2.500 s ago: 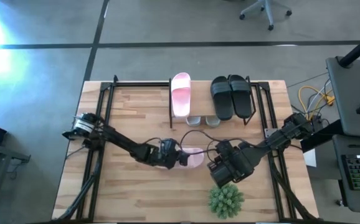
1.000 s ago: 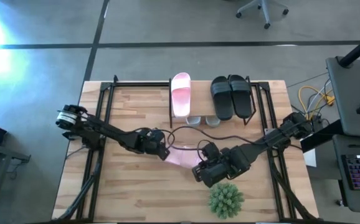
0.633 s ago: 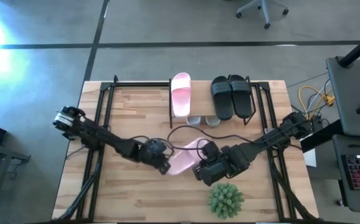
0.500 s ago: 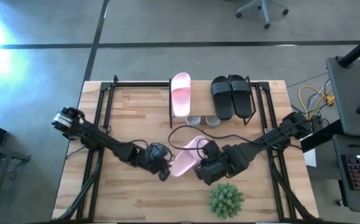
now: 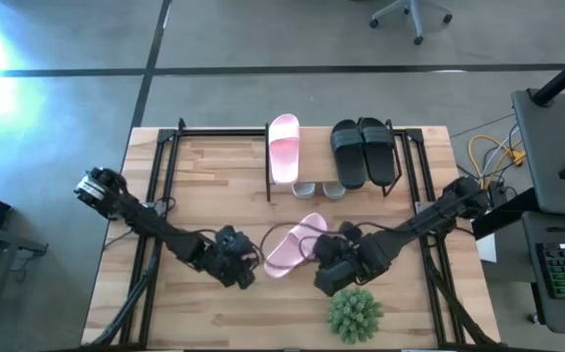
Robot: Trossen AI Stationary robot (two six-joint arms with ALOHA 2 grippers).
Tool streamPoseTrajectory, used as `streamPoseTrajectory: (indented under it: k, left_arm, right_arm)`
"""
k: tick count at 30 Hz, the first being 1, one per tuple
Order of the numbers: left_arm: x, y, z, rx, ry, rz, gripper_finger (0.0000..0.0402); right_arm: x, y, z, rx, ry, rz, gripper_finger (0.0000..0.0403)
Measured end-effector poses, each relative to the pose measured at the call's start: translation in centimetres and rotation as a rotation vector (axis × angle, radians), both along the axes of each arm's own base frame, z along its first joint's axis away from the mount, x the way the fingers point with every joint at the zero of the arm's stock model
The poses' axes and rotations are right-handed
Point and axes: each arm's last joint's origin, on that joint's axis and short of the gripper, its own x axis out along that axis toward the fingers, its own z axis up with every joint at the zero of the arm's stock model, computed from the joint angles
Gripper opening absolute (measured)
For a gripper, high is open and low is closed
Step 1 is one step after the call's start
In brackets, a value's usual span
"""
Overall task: Pick and place slides into the shelf
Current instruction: Put the pink slides on the shelf
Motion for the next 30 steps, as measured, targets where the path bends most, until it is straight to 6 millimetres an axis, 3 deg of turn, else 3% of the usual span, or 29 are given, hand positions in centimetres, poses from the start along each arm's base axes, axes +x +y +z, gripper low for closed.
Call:
streamPoseTrajectory:
  k: [5, 16, 24, 30]
  left_arm:
    - [-0.5, 0.4, -1.8, 0.105, 0.004, -0.025, 0.0109]
    - [0.2, 0.1, -4.7, 0.098, -0.12, -0.076, 0.0109]
    - [1.7, -0.8, -7.0, 0.107, -0.173, -0.108, 0.0109]
    - [2.7, -1.3, -6.8, 0.039, -0.283, -0.114, 0.0109]
  right_arm:
    - [0.4, 1.4, -0.5, -0.088, -0.034, 0.154, 0.0127]
    - [1.8, 2.2, -2.6, -0.095, -0.041, 0.159, 0.0133]
    - [2.2, 1.8, -2.2, -0.075, -0.12, 0.029, 0.0128]
    - [2.2, 1.6, -2.2, -0.047, -0.148, -0.051, 0.0129]
